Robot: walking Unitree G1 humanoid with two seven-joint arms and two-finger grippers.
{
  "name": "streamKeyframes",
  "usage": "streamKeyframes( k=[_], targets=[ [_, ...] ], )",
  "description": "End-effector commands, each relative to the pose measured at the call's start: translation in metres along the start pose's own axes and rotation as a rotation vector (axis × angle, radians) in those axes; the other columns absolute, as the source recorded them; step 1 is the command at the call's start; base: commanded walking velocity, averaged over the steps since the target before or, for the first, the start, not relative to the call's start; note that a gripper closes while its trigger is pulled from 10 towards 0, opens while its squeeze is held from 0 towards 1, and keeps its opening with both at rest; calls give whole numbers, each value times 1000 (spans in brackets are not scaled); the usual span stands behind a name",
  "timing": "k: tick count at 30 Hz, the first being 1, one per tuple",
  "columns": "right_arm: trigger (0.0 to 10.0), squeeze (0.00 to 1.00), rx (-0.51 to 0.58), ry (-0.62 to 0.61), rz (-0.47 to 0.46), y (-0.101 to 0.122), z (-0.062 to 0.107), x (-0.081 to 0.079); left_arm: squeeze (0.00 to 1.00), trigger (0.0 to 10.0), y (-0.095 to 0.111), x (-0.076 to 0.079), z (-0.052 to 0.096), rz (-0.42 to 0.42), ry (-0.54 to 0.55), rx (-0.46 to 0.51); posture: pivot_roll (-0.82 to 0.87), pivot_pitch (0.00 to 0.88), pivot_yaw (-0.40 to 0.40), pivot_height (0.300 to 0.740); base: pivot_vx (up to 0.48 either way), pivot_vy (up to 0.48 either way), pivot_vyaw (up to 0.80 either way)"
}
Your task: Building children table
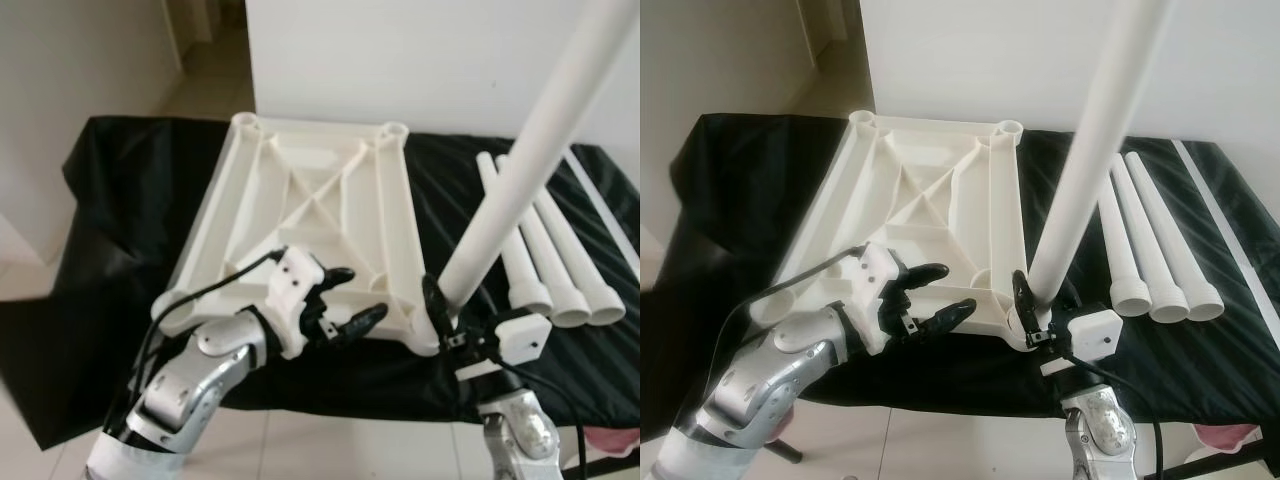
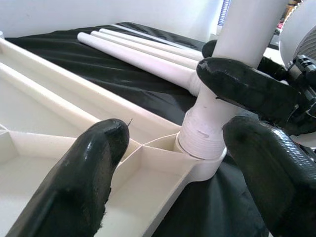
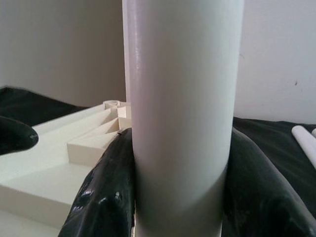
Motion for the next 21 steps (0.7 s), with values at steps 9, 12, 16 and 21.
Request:
streamKeyframes(
  k=[9, 12, 16, 21],
  targets=[
    [10000, 0, -154, -116, -82, -40, 14, 16, 0, 10000, 4, 6, 0, -18, -83, -1, -29, 86, 16, 740, 0, 0, 0],
    [10000, 0, -156, -122, -87, -42, 13, 18, 0, 10000, 5, 6, -1, -18, -83, 2, -30, 87, 14, 740, 0, 0, 0],
    [10000, 0, -167, -95, -71, -43, 7, 17, 0, 10000, 5, 6, -1, -17, -82, 5, -28, 88, 11, 740, 0, 0, 0],
    [10000, 0, -172, -52, -44, -43, 0, 14, 0, 10000, 6, 6, -1, -19, -71, 7, -26, 86, 9, 740, 0, 0, 0]
  ],
)
Point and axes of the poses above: a point about 5 cm out from each wrist's last joint towards the gripper, its own z axis pointing back from the gripper into the wrist, its own y axis along the axis of the wrist's last joint, x = y × z, the point moved 6 cm from there along -z, pointing out of the wrist towards the gripper, and after that the axes turned 1 degree about -z, right-handed, at the moved point
